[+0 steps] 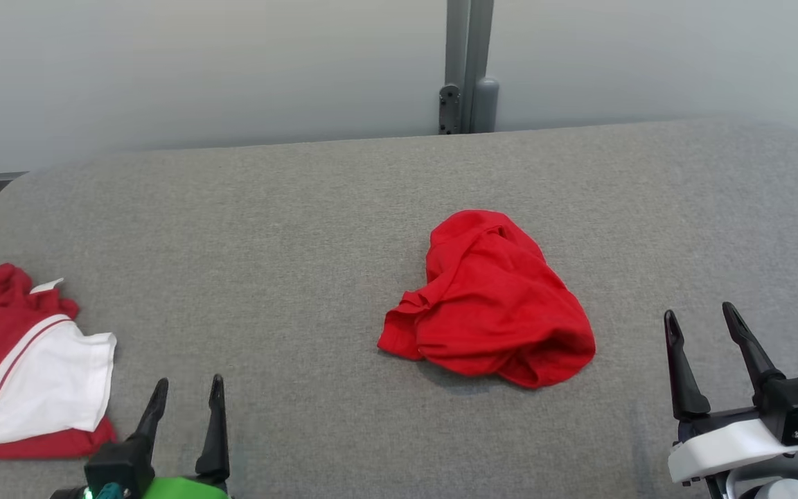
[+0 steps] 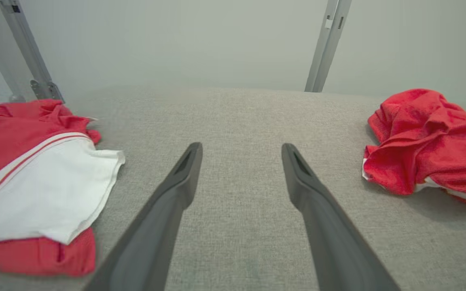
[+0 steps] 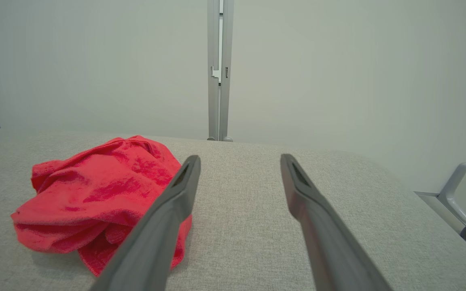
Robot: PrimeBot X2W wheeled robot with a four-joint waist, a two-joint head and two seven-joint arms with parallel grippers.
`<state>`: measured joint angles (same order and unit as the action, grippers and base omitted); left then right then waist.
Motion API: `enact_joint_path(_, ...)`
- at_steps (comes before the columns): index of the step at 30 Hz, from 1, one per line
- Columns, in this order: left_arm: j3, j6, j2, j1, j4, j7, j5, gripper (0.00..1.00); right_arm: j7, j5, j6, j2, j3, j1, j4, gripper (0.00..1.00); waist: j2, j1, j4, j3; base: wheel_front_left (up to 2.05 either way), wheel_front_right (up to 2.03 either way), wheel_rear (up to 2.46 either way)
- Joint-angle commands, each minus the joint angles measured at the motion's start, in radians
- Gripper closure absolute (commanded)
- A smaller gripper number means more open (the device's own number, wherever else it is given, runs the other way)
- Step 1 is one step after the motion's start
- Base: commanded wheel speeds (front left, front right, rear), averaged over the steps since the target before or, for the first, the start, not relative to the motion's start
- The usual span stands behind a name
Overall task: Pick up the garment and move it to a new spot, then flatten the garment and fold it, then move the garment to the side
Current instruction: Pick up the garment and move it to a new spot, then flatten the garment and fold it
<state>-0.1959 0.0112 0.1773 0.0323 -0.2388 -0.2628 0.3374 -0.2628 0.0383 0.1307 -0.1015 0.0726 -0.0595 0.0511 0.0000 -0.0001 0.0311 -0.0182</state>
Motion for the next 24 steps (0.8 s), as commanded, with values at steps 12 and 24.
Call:
enact_joint_path(12, 0.203, -0.111, -0.071, 0.099, 0.042, -0.003, -0.097, 0.00, -0.003, -0.010, 0.000, 0.015, -0.005, -0.030, 0.023, 0.00, 0.0000, 0.0001, 0.033, 0.015, 0.00, 0.00, 0.00)
enact_joint_path(24, 0.230, -0.140, -0.098, 0.069, 0.027, -0.003, -0.144, 0.00, -0.003, -0.003, 0.000, 0.019, -0.021, -0.003, 0.037, 0.00, 0.0000, 0.0001, -0.003, 0.015, 0.00, 0.00, 0.00)
